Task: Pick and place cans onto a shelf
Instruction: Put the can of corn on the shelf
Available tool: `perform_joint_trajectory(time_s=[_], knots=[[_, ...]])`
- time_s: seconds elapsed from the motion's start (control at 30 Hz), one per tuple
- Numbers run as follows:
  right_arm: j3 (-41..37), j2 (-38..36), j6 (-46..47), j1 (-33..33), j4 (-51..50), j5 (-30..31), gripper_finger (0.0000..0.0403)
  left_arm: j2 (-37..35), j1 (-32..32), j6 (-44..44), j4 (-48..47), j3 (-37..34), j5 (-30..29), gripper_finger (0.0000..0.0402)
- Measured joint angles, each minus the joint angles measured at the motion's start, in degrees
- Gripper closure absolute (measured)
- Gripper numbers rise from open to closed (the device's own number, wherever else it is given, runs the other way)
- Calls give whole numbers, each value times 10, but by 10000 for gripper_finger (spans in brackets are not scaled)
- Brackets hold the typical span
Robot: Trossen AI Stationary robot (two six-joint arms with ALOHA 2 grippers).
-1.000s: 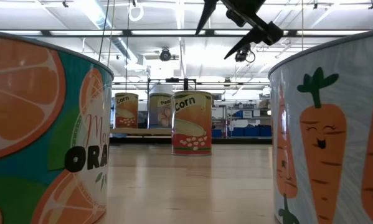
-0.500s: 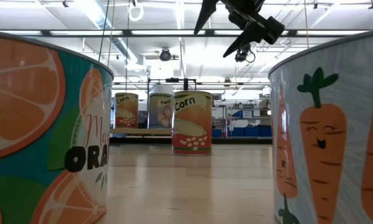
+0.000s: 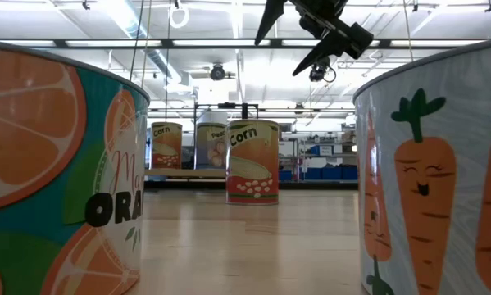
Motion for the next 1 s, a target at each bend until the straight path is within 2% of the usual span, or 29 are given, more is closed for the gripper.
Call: perform_joint_trajectory(time_s=[0.57, 1.0], knots=[[0, 0, -22, 0, 17, 0, 55, 0, 0, 0, 0, 0, 0, 45], [0, 0, -75, -5, 16, 17, 55, 0, 0, 0, 0, 0, 0, 45]])
